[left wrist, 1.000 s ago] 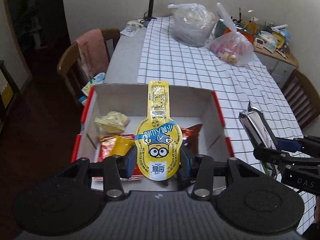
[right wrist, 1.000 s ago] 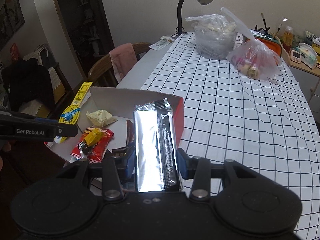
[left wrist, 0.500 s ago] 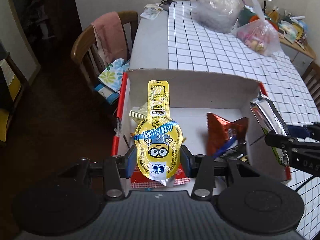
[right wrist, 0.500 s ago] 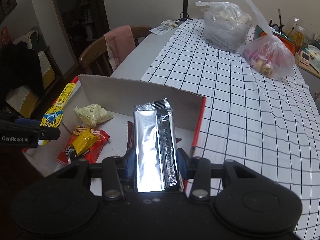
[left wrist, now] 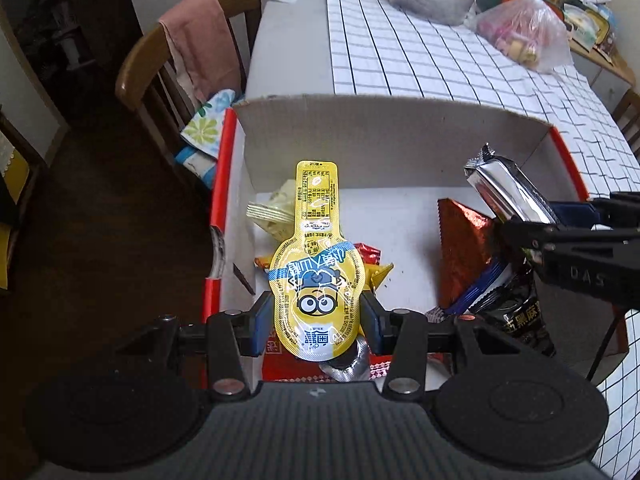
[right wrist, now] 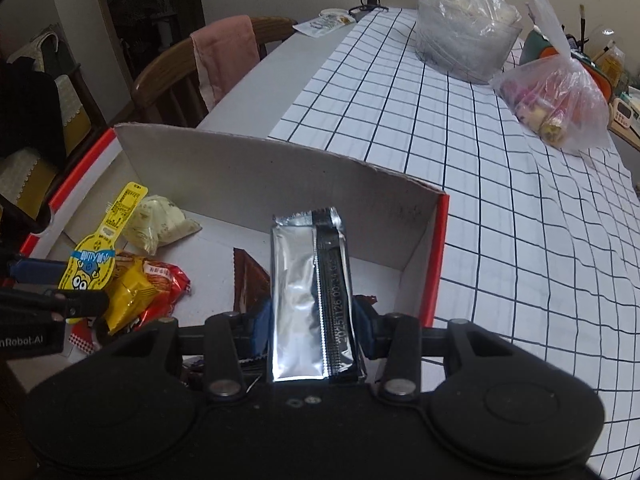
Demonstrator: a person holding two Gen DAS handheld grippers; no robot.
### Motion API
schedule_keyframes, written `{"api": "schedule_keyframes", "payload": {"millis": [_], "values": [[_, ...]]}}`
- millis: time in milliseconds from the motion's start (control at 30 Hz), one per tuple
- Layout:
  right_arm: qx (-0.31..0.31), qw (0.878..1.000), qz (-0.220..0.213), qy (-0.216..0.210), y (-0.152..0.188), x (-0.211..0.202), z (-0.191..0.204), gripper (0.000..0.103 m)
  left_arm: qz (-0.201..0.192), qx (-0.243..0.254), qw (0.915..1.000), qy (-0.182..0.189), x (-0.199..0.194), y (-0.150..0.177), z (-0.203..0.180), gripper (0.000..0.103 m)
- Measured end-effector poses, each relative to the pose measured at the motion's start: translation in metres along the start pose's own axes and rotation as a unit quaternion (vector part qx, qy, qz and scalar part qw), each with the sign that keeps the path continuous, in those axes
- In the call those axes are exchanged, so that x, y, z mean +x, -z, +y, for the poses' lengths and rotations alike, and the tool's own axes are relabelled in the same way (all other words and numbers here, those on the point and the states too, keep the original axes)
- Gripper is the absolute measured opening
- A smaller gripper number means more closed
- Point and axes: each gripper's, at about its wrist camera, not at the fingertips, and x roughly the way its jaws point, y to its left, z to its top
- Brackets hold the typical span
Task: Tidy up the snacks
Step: 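Carry the yellow candy and silver bar up and over into the box, then open the left tool to drop the yellow candy while the right tool releases the silver bar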
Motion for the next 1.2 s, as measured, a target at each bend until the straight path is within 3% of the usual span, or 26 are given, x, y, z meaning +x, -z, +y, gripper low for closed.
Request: {"api": "schedule_keyframes", "payload": {"millis": [433,533,667,867,1133,1200], "values": [[0.001,1.0,0.0,0.003,-0.001,-0.001,0.0,0.045,0.007,0.027,0.9996,-0.005,0.01,0.0,-0.013,0.045],[0.003,1.0,-0.002,-0.002,0.001,-0.005,0.0,0.049,0.007,0.026,0.9996,-0.005,0.01,0.001,-0.013,0.047],[0.003,1.0,-0.007,-0.006,0.005,-0.013,0.001,0.058,0.0,0.023,0.9997,-0.01,0.006,0.002,-0.012,0.059],[0.003,1.0,-0.021,-0.017,0.01,-0.032,0.001,0.064,-0.018,0.016,0.9997,-0.005,-0.008,0.005,-0.009,0.062],[0.001,0.998,-0.056,-0.038,0.016,-0.07,0.002,0.084,-0.049,0.009,0.9987,0.012,-0.034,0.013,-0.01,0.063],[-0.002,0.997,-0.066,-0.04,0.017,-0.081,0.004,0.085,-0.058,0.009,0.9981,0.018,-0.041,0.015,-0.011,0.071]]}}
